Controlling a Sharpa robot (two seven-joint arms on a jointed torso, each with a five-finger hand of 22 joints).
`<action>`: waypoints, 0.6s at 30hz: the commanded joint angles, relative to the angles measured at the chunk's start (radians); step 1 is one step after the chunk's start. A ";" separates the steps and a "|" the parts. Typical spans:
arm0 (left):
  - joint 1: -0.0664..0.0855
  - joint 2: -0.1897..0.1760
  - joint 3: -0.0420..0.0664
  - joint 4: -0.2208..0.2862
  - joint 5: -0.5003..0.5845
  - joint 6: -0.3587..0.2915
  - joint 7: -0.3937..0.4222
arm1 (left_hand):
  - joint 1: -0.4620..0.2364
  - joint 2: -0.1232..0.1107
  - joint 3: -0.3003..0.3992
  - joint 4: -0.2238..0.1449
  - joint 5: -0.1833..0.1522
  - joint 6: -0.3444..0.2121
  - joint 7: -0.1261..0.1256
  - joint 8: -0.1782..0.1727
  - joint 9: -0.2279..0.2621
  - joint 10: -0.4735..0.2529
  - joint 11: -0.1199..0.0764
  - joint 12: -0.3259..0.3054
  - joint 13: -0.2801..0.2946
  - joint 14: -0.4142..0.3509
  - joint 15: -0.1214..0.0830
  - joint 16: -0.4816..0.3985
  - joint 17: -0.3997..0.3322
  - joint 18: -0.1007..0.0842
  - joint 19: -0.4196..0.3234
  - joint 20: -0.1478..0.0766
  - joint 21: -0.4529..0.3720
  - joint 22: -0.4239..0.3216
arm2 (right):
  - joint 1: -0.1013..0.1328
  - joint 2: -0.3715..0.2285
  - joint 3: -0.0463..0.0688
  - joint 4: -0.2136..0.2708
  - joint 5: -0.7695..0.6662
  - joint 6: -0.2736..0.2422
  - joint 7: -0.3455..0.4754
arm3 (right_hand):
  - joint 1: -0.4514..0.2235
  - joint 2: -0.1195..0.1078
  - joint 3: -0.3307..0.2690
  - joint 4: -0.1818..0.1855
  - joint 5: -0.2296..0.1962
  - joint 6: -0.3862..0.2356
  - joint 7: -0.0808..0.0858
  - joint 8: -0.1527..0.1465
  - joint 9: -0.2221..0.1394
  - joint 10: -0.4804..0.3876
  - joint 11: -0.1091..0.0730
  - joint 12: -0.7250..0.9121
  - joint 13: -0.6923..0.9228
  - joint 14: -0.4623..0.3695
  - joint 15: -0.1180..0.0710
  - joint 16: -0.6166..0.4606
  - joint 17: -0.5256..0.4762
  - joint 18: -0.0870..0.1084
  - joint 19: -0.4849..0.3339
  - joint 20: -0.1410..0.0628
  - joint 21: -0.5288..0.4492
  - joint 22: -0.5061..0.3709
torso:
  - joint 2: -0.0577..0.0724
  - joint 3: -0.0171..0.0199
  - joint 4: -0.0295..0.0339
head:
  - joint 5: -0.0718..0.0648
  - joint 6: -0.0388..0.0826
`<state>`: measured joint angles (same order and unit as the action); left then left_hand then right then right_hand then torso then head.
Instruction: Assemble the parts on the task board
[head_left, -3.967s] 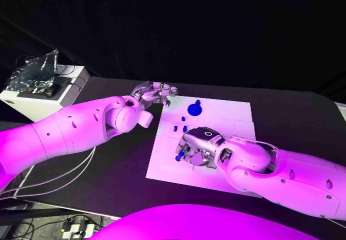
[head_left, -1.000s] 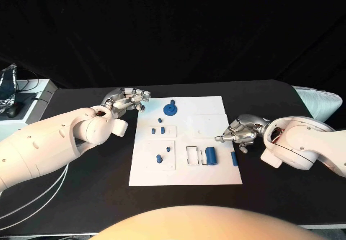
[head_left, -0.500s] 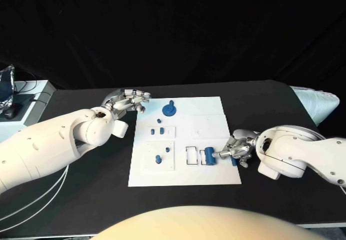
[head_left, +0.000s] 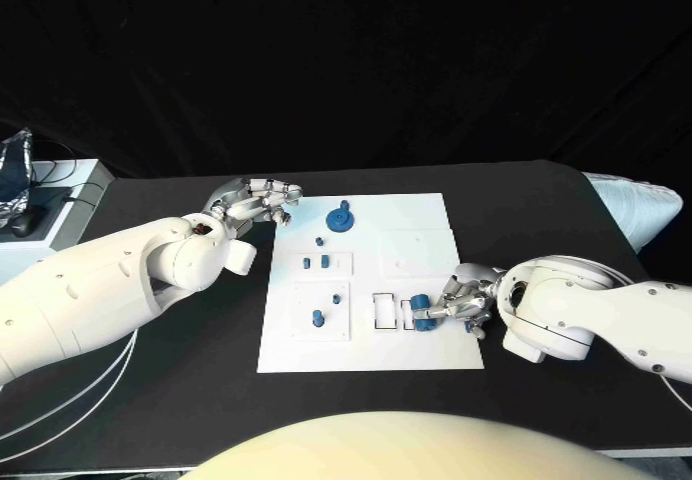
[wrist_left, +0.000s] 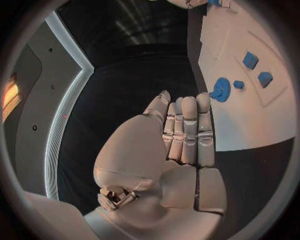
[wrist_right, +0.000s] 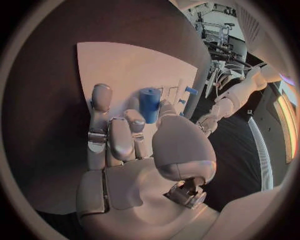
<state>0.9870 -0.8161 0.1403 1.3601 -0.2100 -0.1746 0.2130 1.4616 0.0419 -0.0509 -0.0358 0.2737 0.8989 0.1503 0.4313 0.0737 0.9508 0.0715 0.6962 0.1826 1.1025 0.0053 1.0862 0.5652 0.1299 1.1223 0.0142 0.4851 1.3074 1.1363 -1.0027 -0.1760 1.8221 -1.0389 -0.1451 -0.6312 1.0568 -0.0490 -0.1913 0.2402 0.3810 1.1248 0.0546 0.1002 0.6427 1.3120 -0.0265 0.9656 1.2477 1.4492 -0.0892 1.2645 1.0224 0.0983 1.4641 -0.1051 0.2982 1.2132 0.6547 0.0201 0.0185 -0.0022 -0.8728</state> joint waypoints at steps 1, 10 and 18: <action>0.000 0.000 0.001 0.001 0.000 0.012 0.005 | 0.000 0.005 -0.006 0.001 0.003 -0.008 -0.001 0.004 -0.001 -0.005 0.001 0.004 -0.001 0.000 0.005 -0.004 0.000 0.011 0.004 0.002 -0.006 0.015 | -0.008 0.006 -0.005 -0.007 -0.030 -0.007 -0.016 | 0.002 -0.010 0.000 0.006 -0.004 -0.007 0.002 -0.007 -0.003 0.001 0.001 -0.002 0.000 0.001 0.003 0.005 0.001 0.009 0.039 0.007 0.006 0.002 | -0.001 0.0002 -0.0004 | 0.004 0.000; 0.000 -0.001 0.001 0.000 0.000 0.013 0.003 | 0.000 0.005 -0.006 0.002 0.003 -0.008 -0.001 0.004 -0.001 -0.005 0.001 0.005 -0.001 0.000 0.005 -0.003 -0.001 0.011 0.005 0.002 -0.006 0.015 | -0.009 0.025 -0.005 -0.018 -0.061 0.002 -0.017 | 0.004 -0.011 0.002 0.006 -0.003 -0.009 0.003 -0.008 -0.002 -0.003 0.002 -0.011 -0.004 0.001 0.004 0.005 0.004 0.009 0.038 0.008 0.008 0.004 | 0.000 -0.0006 -0.0001 | 0.004 0.000; 0.000 -0.001 0.001 0.000 0.000 0.015 0.000 | -0.001 0.005 -0.006 0.003 0.003 -0.008 -0.001 0.004 -0.001 -0.005 0.001 0.005 -0.001 0.001 0.005 -0.003 -0.001 0.011 0.005 0.002 -0.006 0.015 | -0.010 0.041 -0.005 -0.029 -0.105 0.016 -0.019 | 0.016 -0.010 0.000 -0.020 0.020 -0.011 0.004 -0.007 0.002 -0.006 0.003 -0.015 -0.007 0.001 0.005 0.004 0.008 0.009 0.038 0.008 0.010 0.007 | -0.001 -0.0014 0.0001 | 0.006 0.000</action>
<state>0.9868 -0.8181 0.1403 1.3585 -0.2100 -0.1742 0.2106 1.4616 0.0419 -0.0537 -0.0329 0.2737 0.8989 0.1503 0.4313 0.0737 0.9508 0.0715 0.6962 0.1826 1.1025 0.0053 1.0861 0.5652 0.1299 1.1223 0.0142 0.4851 1.3074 1.1328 -0.9651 -0.1765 1.8018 -1.0964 -0.1501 -0.6328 1.0675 -0.0596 -0.1899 0.2256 0.3970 1.1226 0.0533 0.1002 0.8027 1.3126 -0.0256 0.9539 1.2419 1.4492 -0.0892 1.2645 1.0290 0.0980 1.4641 -0.1050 0.3029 1.2193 0.6542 0.0197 0.0186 0.0036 -0.8728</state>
